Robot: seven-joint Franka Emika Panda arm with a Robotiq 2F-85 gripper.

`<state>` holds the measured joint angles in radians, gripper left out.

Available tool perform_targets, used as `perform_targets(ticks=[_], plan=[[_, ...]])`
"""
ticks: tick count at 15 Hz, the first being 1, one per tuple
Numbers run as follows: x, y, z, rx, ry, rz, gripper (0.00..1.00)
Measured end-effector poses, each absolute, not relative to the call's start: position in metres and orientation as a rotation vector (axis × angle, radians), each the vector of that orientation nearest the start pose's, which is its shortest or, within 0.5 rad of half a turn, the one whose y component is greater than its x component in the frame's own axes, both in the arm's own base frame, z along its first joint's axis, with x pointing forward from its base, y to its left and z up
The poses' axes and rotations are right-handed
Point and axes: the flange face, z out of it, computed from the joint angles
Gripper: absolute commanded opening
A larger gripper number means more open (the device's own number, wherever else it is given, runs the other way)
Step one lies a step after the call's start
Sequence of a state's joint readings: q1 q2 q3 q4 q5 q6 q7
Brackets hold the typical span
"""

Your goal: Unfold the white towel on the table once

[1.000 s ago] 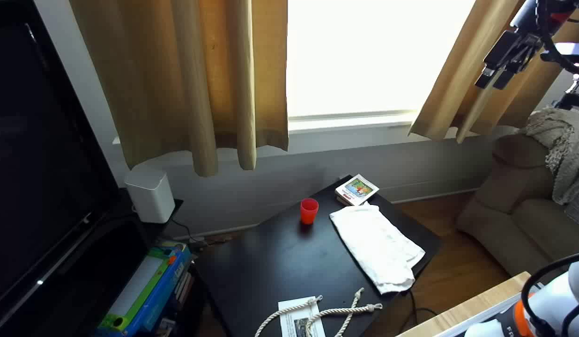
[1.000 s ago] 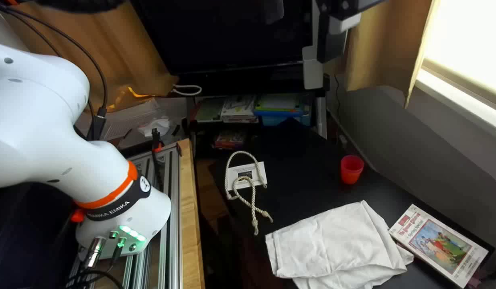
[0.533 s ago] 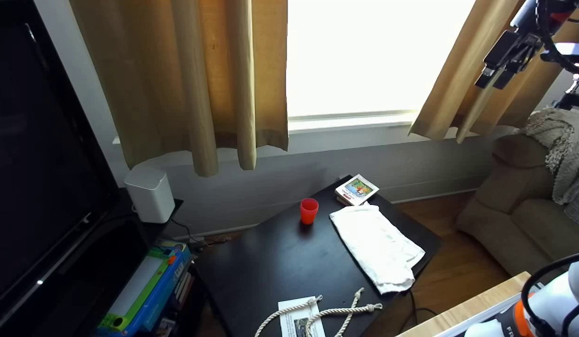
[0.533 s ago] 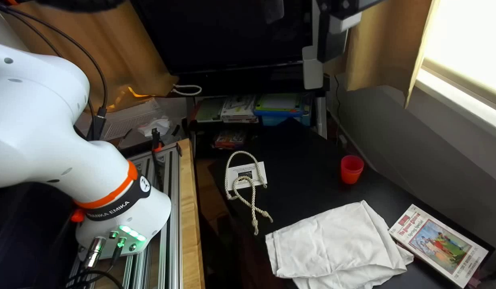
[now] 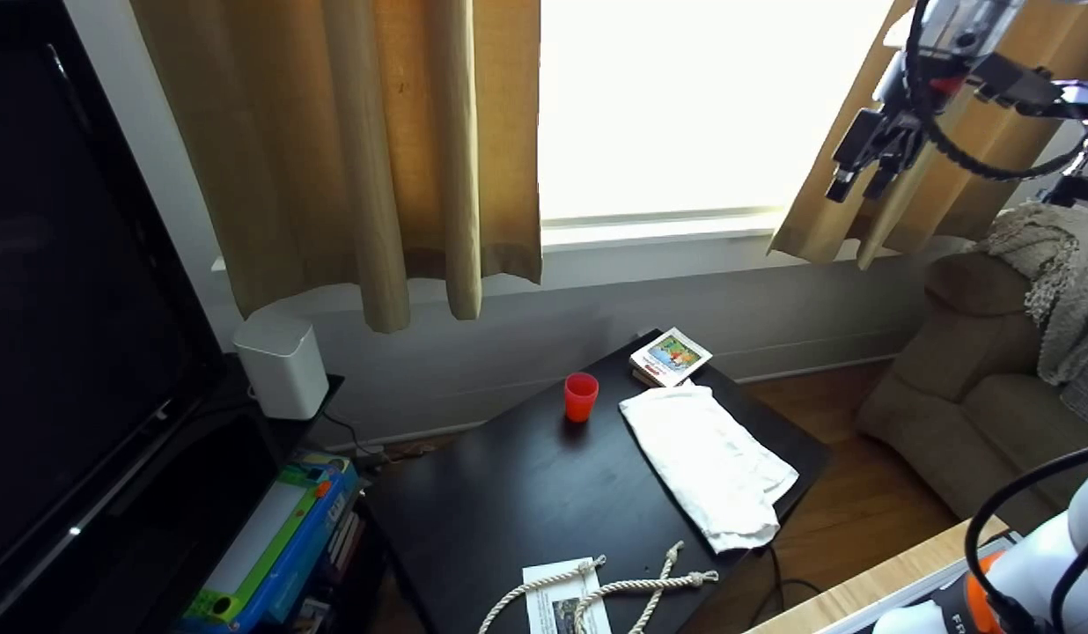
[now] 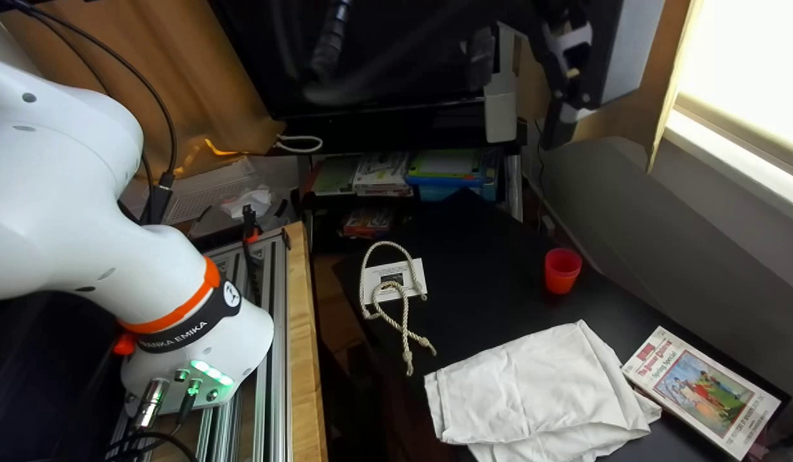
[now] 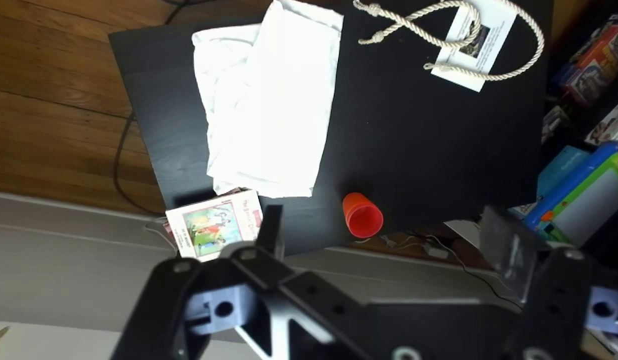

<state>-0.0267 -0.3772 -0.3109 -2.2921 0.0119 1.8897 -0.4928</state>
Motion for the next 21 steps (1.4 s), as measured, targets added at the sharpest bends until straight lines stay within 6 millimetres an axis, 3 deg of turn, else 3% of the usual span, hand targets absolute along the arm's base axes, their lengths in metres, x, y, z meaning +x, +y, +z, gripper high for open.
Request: perform_targets(ticks=[3, 6, 9, 11, 17, 19, 21], plan=[[0.453, -0.129, 0.433, -3.038, -0.216, -0.049, 1.00], [0.482, -0.115, 0.368, -3.049, -0.173, -0.084, 1.00], [0.496, -0.116, 0.304, -3.045, -0.084, -0.082, 1.00], [0.499, -0.119, 0.271, -3.046, -0.048, -0.059, 1.00], [0.506, -0.117, 0.282, -3.058, -0.060, -0.090, 1.00], [0.505, -0.121, 0.274, -3.092, -0.022, -0.034, 1.00], [0.505, -0.131, 0.253, -3.104, 0.031, 0.034, 1.00]])
